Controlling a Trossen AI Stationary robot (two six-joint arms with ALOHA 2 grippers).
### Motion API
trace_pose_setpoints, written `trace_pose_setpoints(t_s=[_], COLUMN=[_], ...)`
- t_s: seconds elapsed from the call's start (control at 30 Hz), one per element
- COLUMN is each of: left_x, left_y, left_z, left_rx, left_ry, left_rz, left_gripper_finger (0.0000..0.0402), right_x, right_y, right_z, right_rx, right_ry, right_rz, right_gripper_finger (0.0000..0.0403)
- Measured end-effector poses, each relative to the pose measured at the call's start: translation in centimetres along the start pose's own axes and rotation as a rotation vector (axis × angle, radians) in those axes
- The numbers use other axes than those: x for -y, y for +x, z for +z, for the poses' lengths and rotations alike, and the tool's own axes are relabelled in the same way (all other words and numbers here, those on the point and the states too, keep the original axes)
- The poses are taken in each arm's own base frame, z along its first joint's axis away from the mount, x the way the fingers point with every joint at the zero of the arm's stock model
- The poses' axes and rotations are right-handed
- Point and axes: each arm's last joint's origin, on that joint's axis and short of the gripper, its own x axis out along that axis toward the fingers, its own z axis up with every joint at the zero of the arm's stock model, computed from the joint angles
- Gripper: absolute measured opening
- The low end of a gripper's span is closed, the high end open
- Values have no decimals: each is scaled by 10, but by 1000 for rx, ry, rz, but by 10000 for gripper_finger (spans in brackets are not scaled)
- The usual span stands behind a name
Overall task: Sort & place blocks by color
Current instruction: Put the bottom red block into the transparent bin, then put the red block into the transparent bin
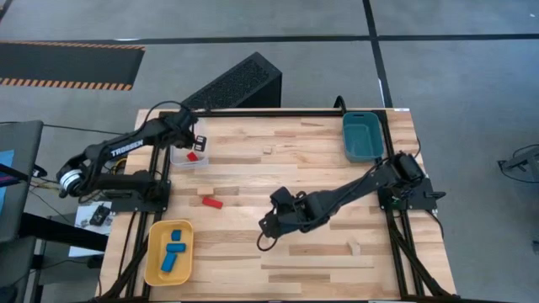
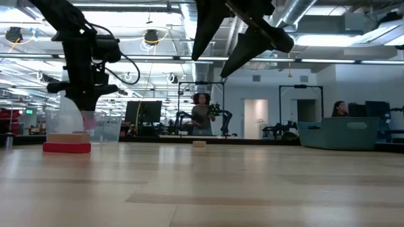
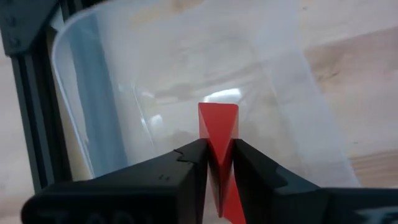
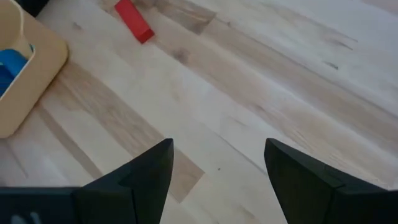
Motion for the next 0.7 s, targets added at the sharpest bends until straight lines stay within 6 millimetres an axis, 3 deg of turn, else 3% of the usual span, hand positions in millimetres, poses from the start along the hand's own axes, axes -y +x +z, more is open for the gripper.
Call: trace_pose_setpoints(t_s=[0.27, 0.5, 0.7], left_x=[-1, -1, 0], left_y=[5, 4, -17], left_z=[-4, -9, -16], left_rx=[-17, -78, -51], left_ry=[-17, -9, 9], left_rz=[18, -14, -159], left_gripper_finger=[81, 150, 203], right_x=[-6, -14, -19], right_y=[-1, -3, -5], right_z=[-3, -4, -3], right_rx=[5, 21, 56], right_ry=[14, 29, -61], right_rz=[47, 115, 164], right_gripper_finger=[276, 276, 276])
